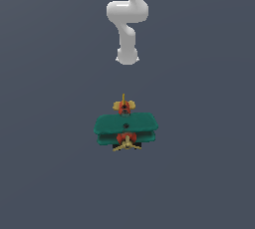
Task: Pick up the object and move it to a goal position.
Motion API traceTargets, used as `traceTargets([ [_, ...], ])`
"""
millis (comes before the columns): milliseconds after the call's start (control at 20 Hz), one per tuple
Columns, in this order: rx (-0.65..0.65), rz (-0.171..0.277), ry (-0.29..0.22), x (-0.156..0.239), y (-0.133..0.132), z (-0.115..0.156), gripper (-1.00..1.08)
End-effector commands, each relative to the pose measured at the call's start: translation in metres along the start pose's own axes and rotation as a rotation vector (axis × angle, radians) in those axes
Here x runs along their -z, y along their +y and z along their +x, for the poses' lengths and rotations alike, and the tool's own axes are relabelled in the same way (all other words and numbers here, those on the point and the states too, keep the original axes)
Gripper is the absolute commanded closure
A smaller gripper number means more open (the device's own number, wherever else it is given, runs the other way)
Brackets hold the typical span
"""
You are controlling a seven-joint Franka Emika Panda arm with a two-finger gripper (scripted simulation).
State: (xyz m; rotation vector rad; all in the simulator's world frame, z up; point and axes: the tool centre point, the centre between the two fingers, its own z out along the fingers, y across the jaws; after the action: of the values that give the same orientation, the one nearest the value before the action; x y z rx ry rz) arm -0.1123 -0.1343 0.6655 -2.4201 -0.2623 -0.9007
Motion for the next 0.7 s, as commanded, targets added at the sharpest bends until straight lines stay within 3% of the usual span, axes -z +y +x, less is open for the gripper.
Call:
traceTargets([
  [0,-0.002,0.034,0.020,0.007,0.009,0.001,-0.20],
  [650,-0.035,0.209,0.102,0.019,0.068,-0.003,-0.20],
])
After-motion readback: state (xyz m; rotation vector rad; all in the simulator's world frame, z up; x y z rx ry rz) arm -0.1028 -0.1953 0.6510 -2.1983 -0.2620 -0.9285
